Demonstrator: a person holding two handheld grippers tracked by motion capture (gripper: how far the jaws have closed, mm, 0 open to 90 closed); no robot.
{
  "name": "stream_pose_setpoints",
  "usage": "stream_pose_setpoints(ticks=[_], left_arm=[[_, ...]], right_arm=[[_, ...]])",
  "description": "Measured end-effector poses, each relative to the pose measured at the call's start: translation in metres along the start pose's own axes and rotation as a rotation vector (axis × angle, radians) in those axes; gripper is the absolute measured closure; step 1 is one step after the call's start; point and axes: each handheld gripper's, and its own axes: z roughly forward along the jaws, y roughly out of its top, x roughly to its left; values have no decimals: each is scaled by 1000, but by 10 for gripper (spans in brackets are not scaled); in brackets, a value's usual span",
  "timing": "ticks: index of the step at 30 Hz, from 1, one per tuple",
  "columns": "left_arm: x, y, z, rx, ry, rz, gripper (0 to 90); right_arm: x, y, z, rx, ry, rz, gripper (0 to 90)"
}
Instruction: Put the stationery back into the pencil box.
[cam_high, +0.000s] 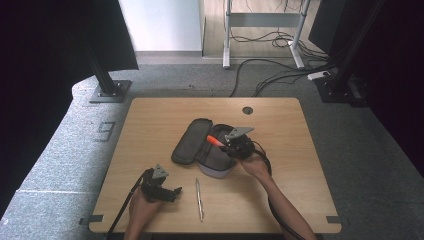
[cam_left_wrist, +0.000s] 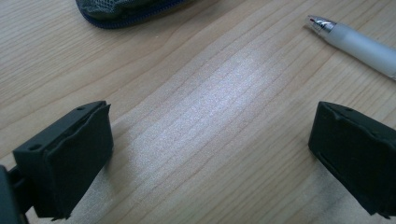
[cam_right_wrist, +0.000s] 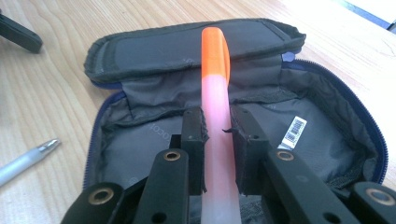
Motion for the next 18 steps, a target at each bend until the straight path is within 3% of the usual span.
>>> stream_pose_setpoints(ticks=[18], left_arm=[[0, 0, 0, 1, 0, 0, 0]], right_arm=[[-7, -12, 19, 34, -18, 18, 755]])
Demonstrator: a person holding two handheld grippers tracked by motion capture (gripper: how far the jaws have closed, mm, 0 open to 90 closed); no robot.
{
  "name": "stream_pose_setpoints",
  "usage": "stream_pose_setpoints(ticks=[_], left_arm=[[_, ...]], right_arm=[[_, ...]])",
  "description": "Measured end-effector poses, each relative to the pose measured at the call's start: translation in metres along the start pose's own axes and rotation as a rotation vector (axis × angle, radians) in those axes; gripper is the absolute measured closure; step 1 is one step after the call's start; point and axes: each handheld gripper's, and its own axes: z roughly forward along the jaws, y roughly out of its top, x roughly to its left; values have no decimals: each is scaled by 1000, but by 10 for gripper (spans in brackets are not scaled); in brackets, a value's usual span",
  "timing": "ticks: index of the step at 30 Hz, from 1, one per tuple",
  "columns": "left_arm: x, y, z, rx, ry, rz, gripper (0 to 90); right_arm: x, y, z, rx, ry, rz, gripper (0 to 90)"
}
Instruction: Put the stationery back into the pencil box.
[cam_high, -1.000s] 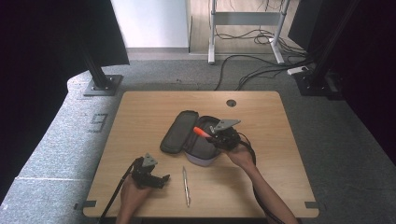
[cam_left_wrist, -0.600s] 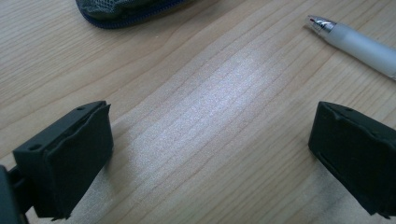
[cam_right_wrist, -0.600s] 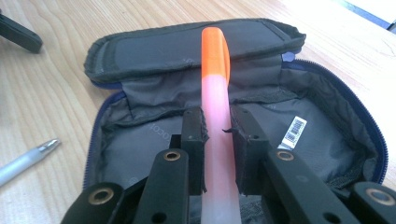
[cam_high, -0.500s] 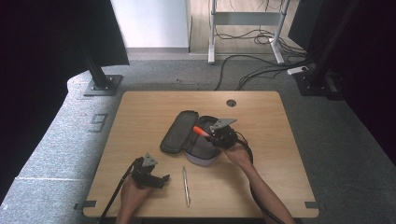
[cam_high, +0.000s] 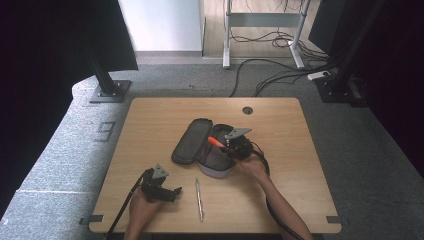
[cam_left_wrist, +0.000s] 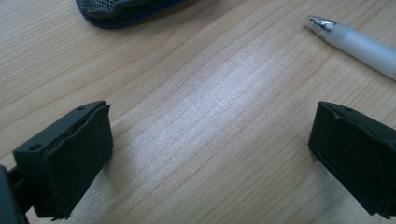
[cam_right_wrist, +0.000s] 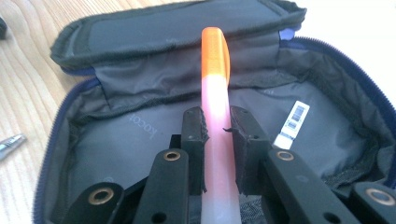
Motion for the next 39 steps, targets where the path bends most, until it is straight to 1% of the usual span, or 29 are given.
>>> stream_pose_setpoints(ticks=[9, 13, 17, 22, 23, 27, 30, 32, 34, 37, 39], left_arm=[[0, 0, 0, 0, 0, 0, 0], [0, 0, 0, 0, 0, 0, 0], [0, 0, 0, 0, 0, 0, 0], [0, 0, 0, 0, 0, 0, 0], [0, 0, 0, 0, 0, 0, 0], [0, 0, 0, 0, 0, 0, 0], [0, 0, 0, 0, -1, 0, 0], [0, 0, 0, 0, 0, 0, 0], [0, 0, 0, 0, 0, 0, 0], [0, 0, 0, 0, 0, 0, 0], [0, 0, 0, 0, 0, 0, 0]], right_arm=[[-3, -7, 9, 28, 6, 16, 754], [-4, -11, 13, 50, 10, 21, 753], [-5, -12, 14, 50, 16, 27, 751], [-6, -11, 13, 54, 25, 25, 744], [-6, -10, 13, 53, 26, 29, 708], [-6, -9, 12, 53, 37, 36, 628], [-4, -7, 11, 52, 34, 42, 558], [-5, -6, 10, 56, 37, 49, 492], [-3, -5, 9, 58, 34, 42, 430], [-2, -3, 9, 62, 41, 41, 368], [-2, -3, 8, 69, 37, 32, 340]])
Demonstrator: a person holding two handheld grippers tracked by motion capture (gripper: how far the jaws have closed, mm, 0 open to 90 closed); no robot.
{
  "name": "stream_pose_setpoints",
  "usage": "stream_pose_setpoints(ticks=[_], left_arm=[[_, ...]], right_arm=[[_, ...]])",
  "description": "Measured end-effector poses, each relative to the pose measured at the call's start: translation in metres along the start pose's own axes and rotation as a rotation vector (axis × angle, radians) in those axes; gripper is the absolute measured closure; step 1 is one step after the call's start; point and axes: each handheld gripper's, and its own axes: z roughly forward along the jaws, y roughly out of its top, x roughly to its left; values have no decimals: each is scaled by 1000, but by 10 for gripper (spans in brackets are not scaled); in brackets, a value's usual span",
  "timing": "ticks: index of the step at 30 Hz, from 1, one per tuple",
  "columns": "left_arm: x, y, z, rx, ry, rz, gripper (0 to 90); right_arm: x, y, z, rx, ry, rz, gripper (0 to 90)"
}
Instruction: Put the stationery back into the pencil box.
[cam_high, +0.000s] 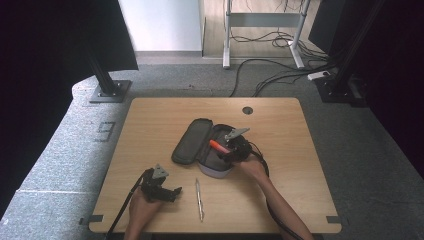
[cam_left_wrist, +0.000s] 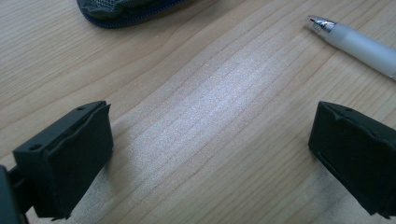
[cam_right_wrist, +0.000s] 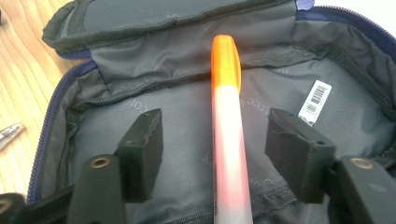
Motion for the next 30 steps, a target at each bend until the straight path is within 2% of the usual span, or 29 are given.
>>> stream_pose_setpoints(ticks=[7, 23, 30], left_arm=[[0, 0, 0, 0, 0, 0, 0], [0, 0, 0, 0, 0, 0, 0], [0, 0, 0, 0, 0, 0, 0]], right_arm=[[1, 4, -6, -2, -3, 3, 252], [14, 14, -28, -9, 2, -30, 162], [16, 12, -38, -7, 2, -37, 136]])
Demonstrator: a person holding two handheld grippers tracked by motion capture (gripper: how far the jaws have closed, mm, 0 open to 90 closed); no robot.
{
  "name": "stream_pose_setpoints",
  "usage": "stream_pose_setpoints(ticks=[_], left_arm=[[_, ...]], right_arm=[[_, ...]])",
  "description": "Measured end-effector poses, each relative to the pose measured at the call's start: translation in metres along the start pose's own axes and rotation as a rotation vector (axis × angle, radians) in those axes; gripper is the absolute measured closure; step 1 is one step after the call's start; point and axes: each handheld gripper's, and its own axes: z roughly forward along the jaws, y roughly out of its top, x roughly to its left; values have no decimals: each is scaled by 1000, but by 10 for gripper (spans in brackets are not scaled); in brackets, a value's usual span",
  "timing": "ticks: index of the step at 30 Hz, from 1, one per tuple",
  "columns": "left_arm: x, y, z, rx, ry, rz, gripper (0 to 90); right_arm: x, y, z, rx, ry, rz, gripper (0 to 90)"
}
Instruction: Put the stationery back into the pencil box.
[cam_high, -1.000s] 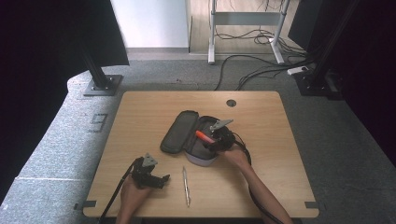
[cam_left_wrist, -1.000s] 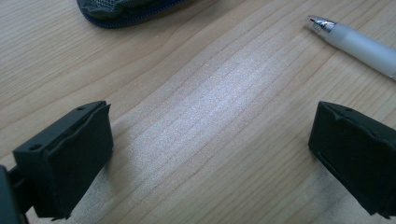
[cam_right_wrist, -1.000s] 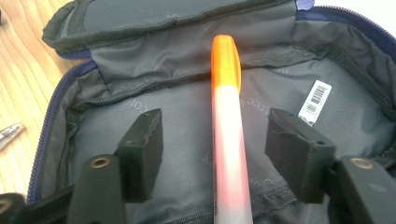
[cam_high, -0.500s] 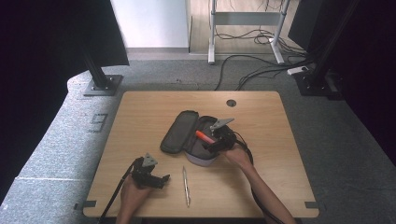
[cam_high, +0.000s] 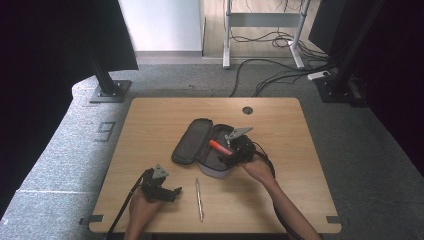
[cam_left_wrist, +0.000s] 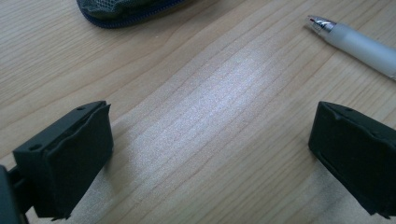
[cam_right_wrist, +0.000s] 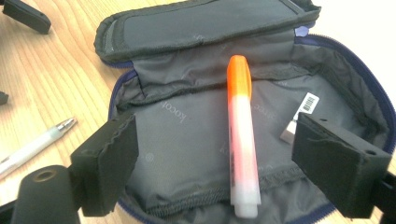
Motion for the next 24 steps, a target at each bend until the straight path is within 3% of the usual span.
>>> stream_pose_setpoints(ticks=[24], left_arm=[[0, 0, 0, 0, -1, 1, 0]], right_arm=[[2, -27, -44, -19, -48, -5, 118]])
